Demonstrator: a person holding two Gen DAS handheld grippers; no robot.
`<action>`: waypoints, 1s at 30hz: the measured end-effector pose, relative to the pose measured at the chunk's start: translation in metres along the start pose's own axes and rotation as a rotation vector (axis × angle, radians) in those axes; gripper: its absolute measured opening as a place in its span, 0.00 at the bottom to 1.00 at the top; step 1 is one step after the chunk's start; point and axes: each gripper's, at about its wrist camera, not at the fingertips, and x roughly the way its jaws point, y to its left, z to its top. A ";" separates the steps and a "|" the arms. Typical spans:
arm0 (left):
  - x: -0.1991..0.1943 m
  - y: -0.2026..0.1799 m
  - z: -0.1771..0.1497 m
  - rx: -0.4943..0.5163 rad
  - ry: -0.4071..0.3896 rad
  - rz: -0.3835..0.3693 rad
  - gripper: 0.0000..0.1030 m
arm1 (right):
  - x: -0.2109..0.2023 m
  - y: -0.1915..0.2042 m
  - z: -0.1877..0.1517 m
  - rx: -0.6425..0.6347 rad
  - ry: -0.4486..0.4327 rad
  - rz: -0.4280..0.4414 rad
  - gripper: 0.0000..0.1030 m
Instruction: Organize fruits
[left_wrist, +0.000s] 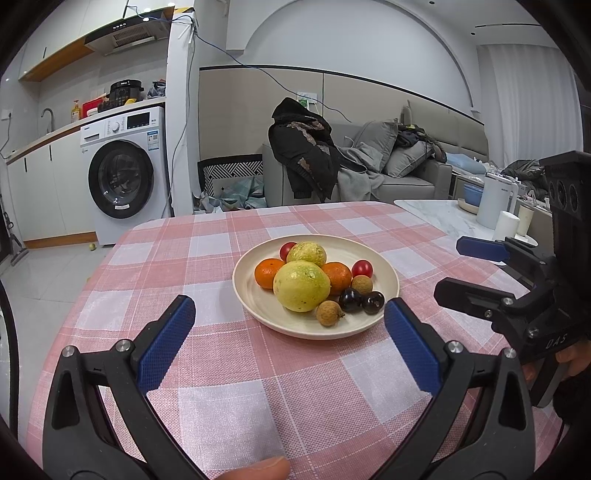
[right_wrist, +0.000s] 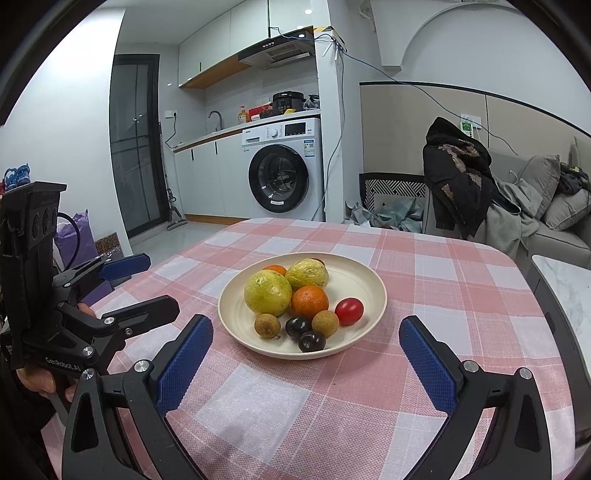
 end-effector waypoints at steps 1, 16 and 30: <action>0.000 0.000 0.000 0.000 0.000 -0.001 0.99 | 0.000 0.000 0.000 0.001 0.000 -0.001 1.00; 0.000 0.000 0.000 0.000 0.000 -0.001 0.99 | 0.001 0.001 -0.001 0.004 0.002 0.001 1.00; 0.000 -0.001 0.000 0.001 0.000 -0.001 0.99 | 0.002 0.001 -0.001 0.003 0.003 0.000 1.00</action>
